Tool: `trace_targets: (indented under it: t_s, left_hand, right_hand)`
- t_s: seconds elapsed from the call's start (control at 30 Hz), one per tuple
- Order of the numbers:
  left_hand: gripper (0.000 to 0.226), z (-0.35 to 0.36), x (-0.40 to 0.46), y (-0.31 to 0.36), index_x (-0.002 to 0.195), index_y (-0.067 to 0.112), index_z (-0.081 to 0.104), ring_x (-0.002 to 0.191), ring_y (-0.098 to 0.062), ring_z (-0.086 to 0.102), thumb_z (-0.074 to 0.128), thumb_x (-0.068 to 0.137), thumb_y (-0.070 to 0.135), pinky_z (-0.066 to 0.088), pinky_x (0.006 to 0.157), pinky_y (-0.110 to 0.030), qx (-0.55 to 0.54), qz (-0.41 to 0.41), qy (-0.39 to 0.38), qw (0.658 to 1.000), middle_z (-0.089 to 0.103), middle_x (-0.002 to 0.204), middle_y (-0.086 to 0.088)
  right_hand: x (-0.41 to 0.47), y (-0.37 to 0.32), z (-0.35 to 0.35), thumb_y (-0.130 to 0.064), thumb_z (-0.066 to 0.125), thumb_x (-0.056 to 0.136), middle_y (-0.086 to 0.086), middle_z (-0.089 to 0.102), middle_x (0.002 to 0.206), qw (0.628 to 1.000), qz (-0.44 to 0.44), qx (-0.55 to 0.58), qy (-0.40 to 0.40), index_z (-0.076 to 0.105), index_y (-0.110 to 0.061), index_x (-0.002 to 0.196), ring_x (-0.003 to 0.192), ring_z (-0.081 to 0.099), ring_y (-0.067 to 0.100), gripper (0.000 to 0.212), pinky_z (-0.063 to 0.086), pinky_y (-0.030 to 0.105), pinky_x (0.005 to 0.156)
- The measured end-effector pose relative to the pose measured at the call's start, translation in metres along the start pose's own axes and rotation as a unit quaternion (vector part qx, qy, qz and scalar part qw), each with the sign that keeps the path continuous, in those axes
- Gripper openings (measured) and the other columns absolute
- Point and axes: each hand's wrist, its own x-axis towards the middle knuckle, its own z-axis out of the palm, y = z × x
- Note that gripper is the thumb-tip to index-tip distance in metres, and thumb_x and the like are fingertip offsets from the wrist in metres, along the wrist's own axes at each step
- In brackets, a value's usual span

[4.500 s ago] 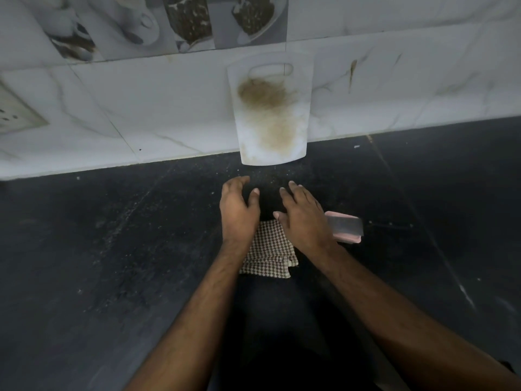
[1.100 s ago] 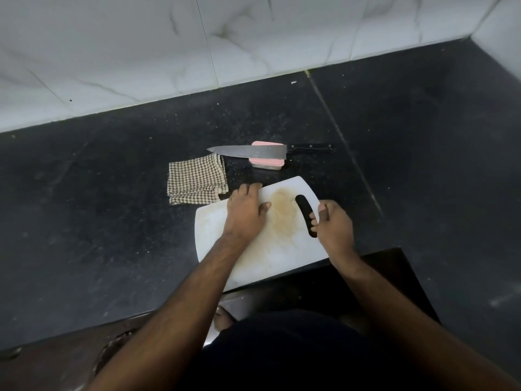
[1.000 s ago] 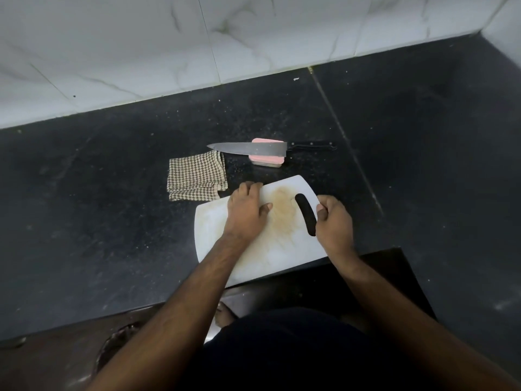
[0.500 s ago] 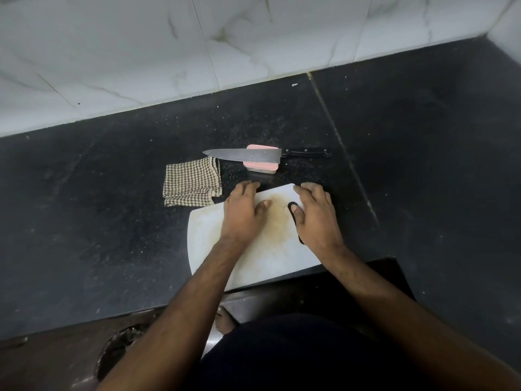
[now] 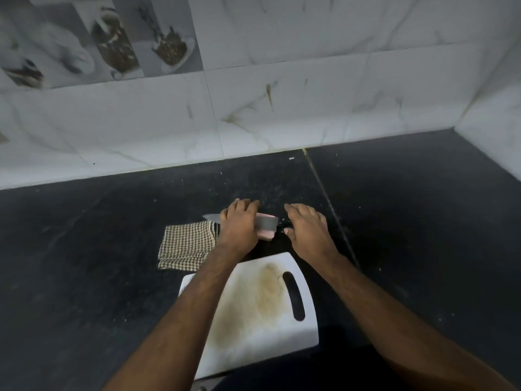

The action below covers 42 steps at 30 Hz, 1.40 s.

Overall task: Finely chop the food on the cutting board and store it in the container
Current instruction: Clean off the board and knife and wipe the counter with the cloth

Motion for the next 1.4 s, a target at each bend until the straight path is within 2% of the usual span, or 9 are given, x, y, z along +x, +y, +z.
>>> trace_targets:
  t_s: [0.1,0.2,0.37,0.57,0.77,0.93,1.07,1.23,1.4]
  left_hand:
    - [0.082,0.000,0.007,-0.006,0.162,0.019,0.024,0.158,-0.030,0.012,0.065,0.092,0.009,0.009,0.127,-0.053,0.078,-0.009,-0.058,0.995,0.028,0.167,-0.009]
    - [0.077,0.006,0.009,-0.013,0.162,0.015,0.023,0.157,-0.031,0.016,0.060,0.094,0.010,0.007,0.127,-0.052,0.113,-0.028,-0.084,0.990,0.032,0.165,-0.012]
    - [0.060,0.013,0.009,-0.023,0.151,0.015,0.042,0.144,-0.026,0.041,0.061,0.094,0.011,0.013,0.127,-0.045,0.151,-0.010,-0.041,0.988,0.049,0.150,-0.009]
    - [0.049,0.006,0.009,-0.025,0.143,0.018,0.046,0.135,-0.024,0.049,0.062,0.096,0.015,0.016,0.126,-0.045,0.153,0.001,-0.001,0.988,0.056,0.140,-0.005]
    - [0.039,-0.014,-0.022,-0.037,0.133,0.023,0.059,0.131,-0.022,0.050,0.064,0.094,0.019,0.017,0.123,-0.042,0.131,-0.003,0.017,0.991,0.057,0.131,-0.001]
    - [0.027,-0.014,-0.068,-0.050,0.115,0.020,0.071,0.113,-0.026,0.059,0.069,0.088,0.016,0.029,0.113,-0.037,0.103,-0.049,0.016,0.993,0.066,0.115,-0.004]
    - [0.019,-0.006,-0.100,-0.054,0.106,0.016,0.075,0.099,-0.027,0.061,0.068,0.089,0.011,0.041,0.095,-0.036,0.080,-0.077,0.011,0.994,0.068,0.107,-0.006]
    - [0.024,0.006,-0.122,-0.062,0.110,0.014,0.073,0.094,-0.030,0.064,0.068,0.087,0.007,0.045,0.073,-0.037,0.056,-0.106,-0.013,0.993,0.064,0.106,-0.007]
    - [0.024,0.025,-0.148,-0.057,0.104,0.018,0.075,0.092,-0.027,0.064,0.070,0.083,0.006,0.046,0.067,-0.035,0.020,-0.136,-0.018,0.990,0.062,0.101,-0.004]
  right_hand:
    - [0.011,0.004,0.003,-0.036,0.064,0.096,-0.002,0.044,0.150,0.997,-0.005,-0.052,-0.057,0.033,-0.022,0.155,0.142,0.033,0.017,0.067,0.019,0.041,0.119]
    - [0.016,0.003,0.010,-0.035,0.062,0.097,0.000,0.049,0.145,0.992,-0.010,-0.089,-0.086,0.037,-0.024,0.151,0.136,0.042,0.020,0.061,0.022,0.043,0.116]
    - [0.021,0.003,0.013,-0.003,0.058,0.092,0.001,0.050,0.141,0.989,-0.028,-0.105,-0.095,0.037,-0.025,0.150,0.131,0.046,0.022,0.066,0.029,0.041,0.112]
    - [0.024,0.005,0.008,0.002,0.056,0.091,0.003,0.053,0.134,0.989,-0.048,-0.098,-0.095,0.045,-0.024,0.143,0.125,0.050,0.024,0.059,0.041,0.042,0.104]
    - [0.008,-0.002,0.001,0.001,0.054,0.092,0.001,0.053,0.131,0.988,-0.109,-0.086,-0.060,0.045,-0.024,0.145,0.120,0.049,0.022,0.059,0.041,0.038,0.099]
    - [-0.023,-0.022,0.017,0.001,0.054,0.091,-0.001,0.051,0.139,0.984,-0.143,-0.075,-0.074,0.041,-0.028,0.149,0.124,0.047,0.023,0.066,0.041,0.038,0.098]
    - [-0.039,-0.032,0.028,0.003,0.054,0.092,-0.003,0.048,0.143,0.979,-0.155,-0.053,-0.125,0.040,-0.026,0.151,0.129,0.044,0.021,0.067,0.039,0.037,0.102]
    - [-0.059,-0.030,0.047,-0.005,0.054,0.097,-0.003,0.055,0.127,0.973,-0.188,-0.008,-0.133,0.051,-0.024,0.142,0.117,0.052,0.023,0.050,0.042,0.037,0.092]
    - [-0.081,-0.020,0.059,-0.017,0.061,0.097,-0.007,0.054,0.114,0.969,-0.208,0.008,-0.132,0.058,-0.025,0.137,0.104,0.052,0.019,0.040,0.042,0.035,0.081]
